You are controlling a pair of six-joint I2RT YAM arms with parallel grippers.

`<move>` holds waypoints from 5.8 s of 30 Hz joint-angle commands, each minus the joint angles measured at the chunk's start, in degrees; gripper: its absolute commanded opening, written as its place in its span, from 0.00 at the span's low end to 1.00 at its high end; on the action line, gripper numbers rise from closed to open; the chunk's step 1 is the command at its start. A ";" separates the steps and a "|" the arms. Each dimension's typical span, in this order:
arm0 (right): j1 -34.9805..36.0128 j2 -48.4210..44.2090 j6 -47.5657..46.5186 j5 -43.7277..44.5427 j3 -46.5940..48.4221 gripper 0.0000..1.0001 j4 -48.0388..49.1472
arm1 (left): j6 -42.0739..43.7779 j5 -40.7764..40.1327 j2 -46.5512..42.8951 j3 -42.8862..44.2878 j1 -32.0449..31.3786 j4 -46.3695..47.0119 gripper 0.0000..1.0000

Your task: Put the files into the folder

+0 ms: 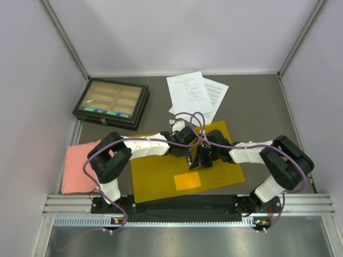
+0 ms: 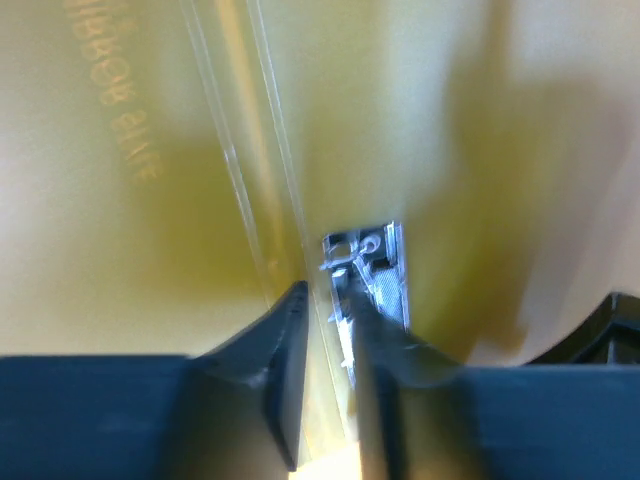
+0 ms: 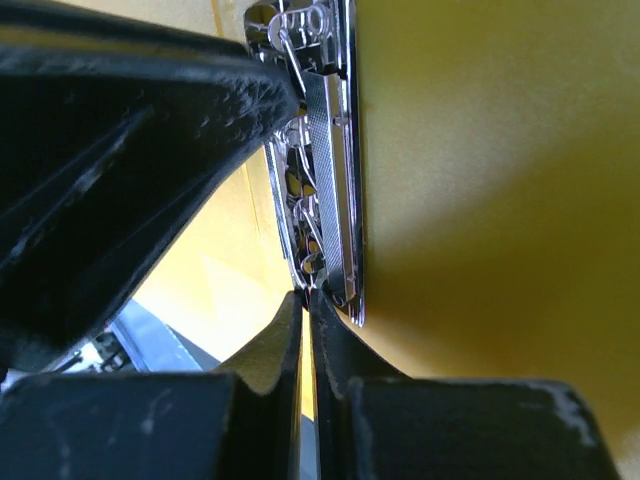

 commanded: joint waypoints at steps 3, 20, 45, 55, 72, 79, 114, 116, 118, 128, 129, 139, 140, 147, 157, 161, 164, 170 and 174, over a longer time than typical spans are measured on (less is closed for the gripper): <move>0.43 8.06 -0.79 13.37 -3.63 0.00 -0.13 | 9.19 -1.10 -9.34 0.98 -0.50 -1.42 0.51; 2.63 5.78 -2.55 17.02 5.07 0.00 -12.31 | 5.33 4.09 -9.63 -10.27 -0.59 0.96 0.00; 4.65 4.46 0.35 14.14 16.41 0.00 -21.83 | 4.72 2.94 -12.52 -22.05 -0.59 3.50 0.00; 4.65 13.95 0.44 25.09 14.83 0.00 -26.31 | 5.51 2.86 -12.79 -21.79 -0.59 2.63 0.00; 4.65 20.63 -5.36 22.85 29.06 0.00 -44.06 | 9.89 3.21 -12.17 -22.05 -0.85 3.59 0.00; 1.06 25.99 -9.22 18.53 30.12 0.00 -47.14 | 10.87 2.59 -11.11 -24.16 -0.94 4.65 0.00; -0.27 13.26 -7.04 2.20 40.32 0.00 -39.42 | 15.70 4.62 -18.23 -16.00 -0.85 -2.65 0.00; -0.27 11.85 -6.33 1.23 39.36 0.05 -36.26 | 16.14 3.65 -18.50 -13.71 -0.85 -4.05 0.03; -0.36 10.19 -6.07 0.52 38.48 0.18 -32.49 | 16.40 3.47 -18.76 -11.69 -0.76 -4.84 0.05; -0.36 4.11 -8.26 -0.98 30.39 0.60 -21.31 | 17.37 2.42 -25.87 -5.80 -0.23 -10.64 0.15; -0.36 4.20 -8.70 -1.24 30.13 0.64 -20.70 | 17.28 1.72 -26.49 -5.10 -0.15 -11.60 0.15; -0.36 8.85 -5.98 -8.27 30.73 0.72 -11.82 | 14.91 -1.89 -35.28 -5.44 0.03 -13.19 0.20; -0.27 9.21 -5.80 -8.79 31.26 0.72 -11.47 | 14.65 -1.80 -35.63 -5.53 -0.06 -13.46 0.21; -0.10 18.34 -7.73 -8.97 39.87 0.75 -11.37 | 12.45 -1.63 -38.80 -7.63 -0.06 -13.72 0.29; -0.44 29.24 -11.42 -8.54 52.51 0.80 -14.18 | 9.55 1.53 -42.40 -12.29 0.03 -11.53 0.40; -0.71 33.64 -12.83 -8.62 57.36 0.82 -16.73 | 9.46 3.47 -41.88 -12.30 0.03 -10.30 0.44; -0.89 36.45 -14.06 -9.15 61.23 0.82 -19.19 | 9.29 5.66 -41.26 -12.47 -0.06 -9.77 0.45; -0.88 34.88 -16.08 -8.54 63.35 0.82 -22.44 | 8.67 7.07 -41.08 -13.97 -0.06 -8.02 0.48; -2.46 29.35 -15.74 -7.75 61.95 0.83 -23.24 | 9.72 8.56 -40.03 -13.18 0.03 -6.61 0.52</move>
